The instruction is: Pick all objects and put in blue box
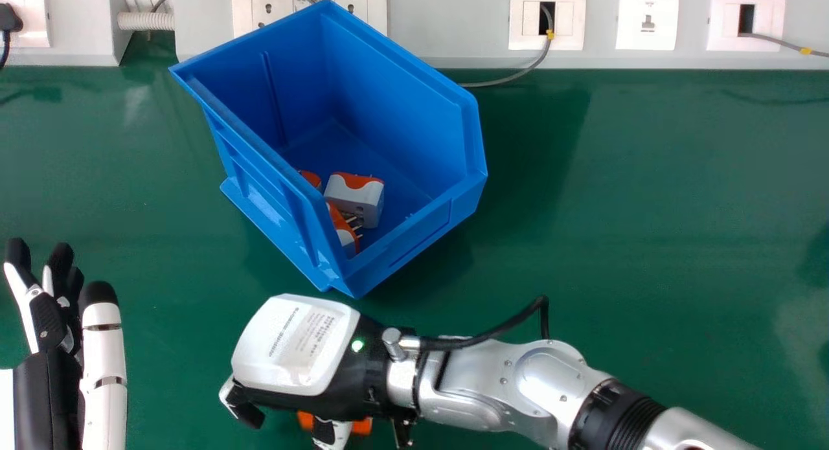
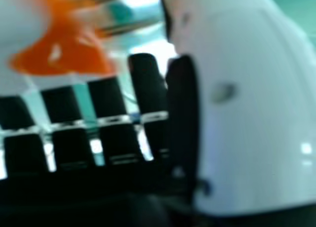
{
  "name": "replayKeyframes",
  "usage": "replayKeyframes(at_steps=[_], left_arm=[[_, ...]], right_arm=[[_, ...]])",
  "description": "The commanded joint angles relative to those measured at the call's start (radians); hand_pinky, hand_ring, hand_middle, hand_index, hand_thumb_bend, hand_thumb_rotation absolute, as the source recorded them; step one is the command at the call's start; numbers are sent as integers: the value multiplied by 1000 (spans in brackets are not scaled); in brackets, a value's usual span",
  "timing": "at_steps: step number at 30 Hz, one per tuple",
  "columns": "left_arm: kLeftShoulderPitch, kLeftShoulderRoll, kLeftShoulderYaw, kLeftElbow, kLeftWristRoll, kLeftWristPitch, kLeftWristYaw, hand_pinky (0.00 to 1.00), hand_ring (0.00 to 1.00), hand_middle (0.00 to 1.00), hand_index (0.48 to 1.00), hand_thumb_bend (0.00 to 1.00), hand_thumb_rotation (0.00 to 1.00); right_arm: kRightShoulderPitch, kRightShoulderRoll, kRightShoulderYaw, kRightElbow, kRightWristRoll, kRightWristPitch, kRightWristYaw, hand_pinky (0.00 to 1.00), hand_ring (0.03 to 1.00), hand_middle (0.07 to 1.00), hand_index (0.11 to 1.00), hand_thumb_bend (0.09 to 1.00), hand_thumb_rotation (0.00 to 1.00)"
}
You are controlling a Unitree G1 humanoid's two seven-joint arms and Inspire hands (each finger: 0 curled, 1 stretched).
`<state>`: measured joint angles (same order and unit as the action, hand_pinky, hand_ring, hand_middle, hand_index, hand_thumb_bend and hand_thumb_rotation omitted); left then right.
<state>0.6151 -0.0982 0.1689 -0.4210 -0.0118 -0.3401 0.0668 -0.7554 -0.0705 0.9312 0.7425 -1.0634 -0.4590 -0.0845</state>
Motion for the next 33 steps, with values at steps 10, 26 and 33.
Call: replayKeyframes(at_steps=[10, 26, 33], left_arm=[[-1, -4, -12, -33, -3, -16, 3, 1000, 1000, 987, 984, 210, 819], [-9, 4, -8, -26, -2, -14, -3, 1000, 1000, 987, 985, 212, 822], [-12, 4, -13, -30, 19, -5, 2, 1000, 1000, 996, 992, 226, 814]], right_arm=[[-3, -21, -26, -28, 31, 48, 56, 211, 356, 474, 558, 504, 0], [7, -32, -35, -46, 50, 12, 24, 243, 375, 495, 539, 508, 0], [17, -66, -27, -66, 12, -37, -117, 261, 384, 489, 534, 509, 0]])
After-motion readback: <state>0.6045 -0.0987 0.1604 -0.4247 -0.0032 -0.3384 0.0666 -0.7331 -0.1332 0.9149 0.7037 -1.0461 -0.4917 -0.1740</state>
